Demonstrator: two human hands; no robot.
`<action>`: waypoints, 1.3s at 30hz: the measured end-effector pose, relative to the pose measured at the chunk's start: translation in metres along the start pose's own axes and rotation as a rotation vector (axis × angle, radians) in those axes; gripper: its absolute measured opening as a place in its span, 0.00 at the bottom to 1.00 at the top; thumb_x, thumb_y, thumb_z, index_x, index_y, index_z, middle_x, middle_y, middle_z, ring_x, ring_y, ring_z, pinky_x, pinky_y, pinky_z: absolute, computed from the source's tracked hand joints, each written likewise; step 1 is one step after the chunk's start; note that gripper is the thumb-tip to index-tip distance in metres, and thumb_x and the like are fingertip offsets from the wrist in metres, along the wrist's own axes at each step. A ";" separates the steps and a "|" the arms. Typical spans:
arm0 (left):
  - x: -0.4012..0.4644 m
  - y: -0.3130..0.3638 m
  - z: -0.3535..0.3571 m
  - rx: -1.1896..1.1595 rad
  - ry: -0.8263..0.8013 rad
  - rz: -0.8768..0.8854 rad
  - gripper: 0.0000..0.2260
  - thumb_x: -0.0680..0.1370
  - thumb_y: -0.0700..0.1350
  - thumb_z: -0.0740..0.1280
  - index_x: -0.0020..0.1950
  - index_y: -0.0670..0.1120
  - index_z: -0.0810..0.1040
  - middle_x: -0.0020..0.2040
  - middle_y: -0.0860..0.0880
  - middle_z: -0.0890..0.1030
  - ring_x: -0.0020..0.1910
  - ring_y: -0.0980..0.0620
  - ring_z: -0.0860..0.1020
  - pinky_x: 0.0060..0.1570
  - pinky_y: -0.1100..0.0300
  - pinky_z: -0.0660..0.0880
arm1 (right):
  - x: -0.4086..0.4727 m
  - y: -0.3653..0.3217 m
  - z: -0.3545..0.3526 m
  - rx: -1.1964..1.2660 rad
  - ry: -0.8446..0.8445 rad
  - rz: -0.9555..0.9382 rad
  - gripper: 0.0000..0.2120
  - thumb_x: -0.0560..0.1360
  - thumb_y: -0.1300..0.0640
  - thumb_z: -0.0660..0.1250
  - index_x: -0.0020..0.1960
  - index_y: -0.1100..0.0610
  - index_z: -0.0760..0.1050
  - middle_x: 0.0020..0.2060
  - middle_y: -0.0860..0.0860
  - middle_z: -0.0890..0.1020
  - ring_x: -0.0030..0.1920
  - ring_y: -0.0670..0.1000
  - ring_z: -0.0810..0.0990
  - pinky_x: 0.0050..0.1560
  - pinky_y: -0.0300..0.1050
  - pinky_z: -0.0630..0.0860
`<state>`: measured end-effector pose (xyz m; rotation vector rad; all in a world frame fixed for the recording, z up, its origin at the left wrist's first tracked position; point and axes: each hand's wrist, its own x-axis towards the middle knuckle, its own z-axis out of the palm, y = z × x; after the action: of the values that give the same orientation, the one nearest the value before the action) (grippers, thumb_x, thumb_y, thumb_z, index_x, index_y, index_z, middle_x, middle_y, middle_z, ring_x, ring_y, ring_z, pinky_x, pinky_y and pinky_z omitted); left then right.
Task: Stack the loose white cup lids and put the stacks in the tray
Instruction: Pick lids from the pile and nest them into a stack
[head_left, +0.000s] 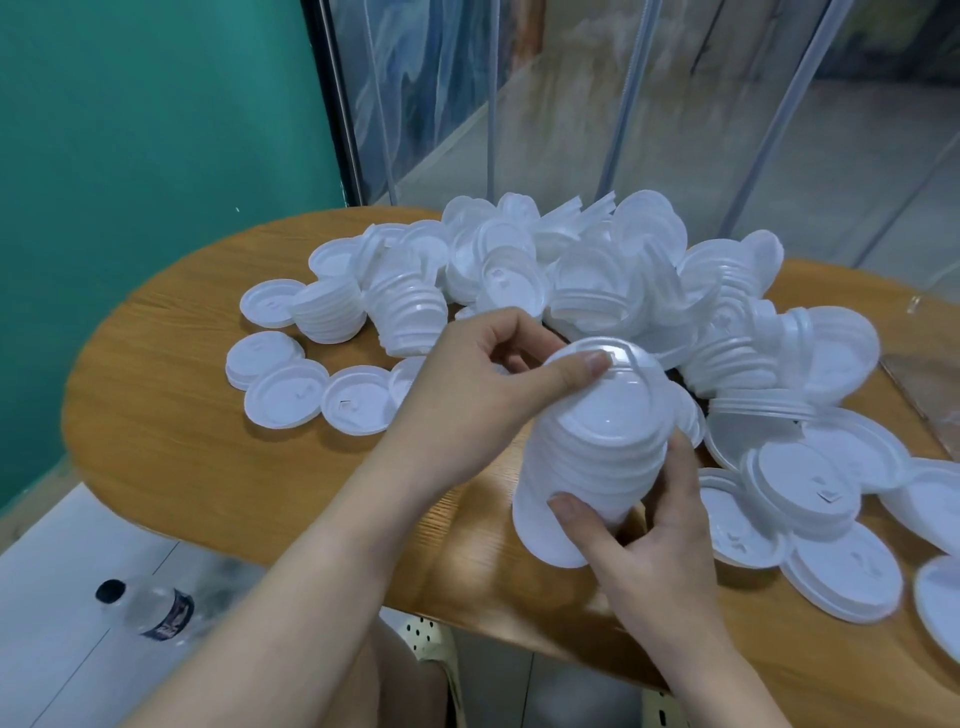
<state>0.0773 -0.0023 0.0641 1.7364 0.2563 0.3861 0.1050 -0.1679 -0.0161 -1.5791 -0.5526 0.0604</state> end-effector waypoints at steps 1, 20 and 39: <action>0.000 -0.002 0.001 0.013 -0.006 -0.015 0.11 0.73 0.51 0.79 0.44 0.44 0.84 0.34 0.58 0.78 0.36 0.59 0.73 0.36 0.71 0.71 | 0.000 0.001 0.000 -0.001 -0.001 0.004 0.36 0.60 0.39 0.78 0.65 0.33 0.68 0.58 0.32 0.79 0.61 0.38 0.78 0.51 0.28 0.76; -0.006 -0.021 0.009 0.035 -0.001 -0.124 0.11 0.74 0.56 0.77 0.47 0.49 0.85 0.44 0.53 0.85 0.46 0.52 0.84 0.50 0.56 0.79 | 0.001 0.001 -0.001 -0.041 -0.034 -0.025 0.35 0.60 0.39 0.78 0.63 0.25 0.68 0.61 0.32 0.78 0.64 0.39 0.77 0.56 0.31 0.76; 0.010 -0.091 -0.076 1.037 0.058 0.157 0.05 0.77 0.43 0.72 0.49 0.54 0.84 0.52 0.60 0.81 0.59 0.56 0.73 0.66 0.60 0.53 | -0.001 0.009 -0.004 -0.063 -0.034 0.005 0.42 0.57 0.36 0.79 0.68 0.30 0.66 0.64 0.33 0.76 0.66 0.38 0.75 0.60 0.41 0.74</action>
<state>0.0600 0.0885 -0.0114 2.7768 0.4037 0.4539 0.1083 -0.1713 -0.0241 -1.6436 -0.5821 0.0741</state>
